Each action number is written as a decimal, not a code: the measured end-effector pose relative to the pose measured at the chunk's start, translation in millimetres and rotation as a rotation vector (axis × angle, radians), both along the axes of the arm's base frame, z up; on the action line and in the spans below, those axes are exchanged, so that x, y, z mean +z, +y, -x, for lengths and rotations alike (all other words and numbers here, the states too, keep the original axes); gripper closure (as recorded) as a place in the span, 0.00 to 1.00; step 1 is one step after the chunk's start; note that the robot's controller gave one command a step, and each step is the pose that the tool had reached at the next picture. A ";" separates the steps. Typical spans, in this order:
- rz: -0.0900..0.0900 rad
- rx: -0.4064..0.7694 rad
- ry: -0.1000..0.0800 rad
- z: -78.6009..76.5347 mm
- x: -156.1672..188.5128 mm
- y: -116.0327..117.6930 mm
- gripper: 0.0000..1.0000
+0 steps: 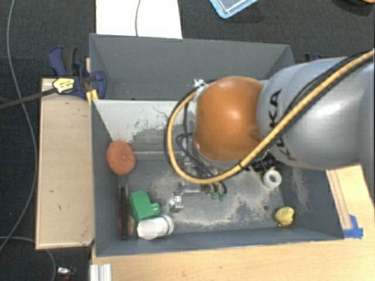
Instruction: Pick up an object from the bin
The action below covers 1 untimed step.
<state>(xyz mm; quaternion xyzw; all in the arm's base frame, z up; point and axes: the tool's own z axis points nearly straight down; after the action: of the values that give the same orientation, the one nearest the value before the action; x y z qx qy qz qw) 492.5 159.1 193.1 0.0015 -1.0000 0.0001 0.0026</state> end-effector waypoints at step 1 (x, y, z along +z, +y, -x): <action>-0.001 -0.005 -0.007 -1.9 3.2 -0.7 0.00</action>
Offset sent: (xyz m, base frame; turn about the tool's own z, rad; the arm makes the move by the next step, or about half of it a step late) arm 0.0274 -0.0325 -0.0376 0.2140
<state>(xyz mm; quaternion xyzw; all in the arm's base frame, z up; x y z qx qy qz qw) 494.4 158.4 196.3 -0.0010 -1.0000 -0.0006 -0.0008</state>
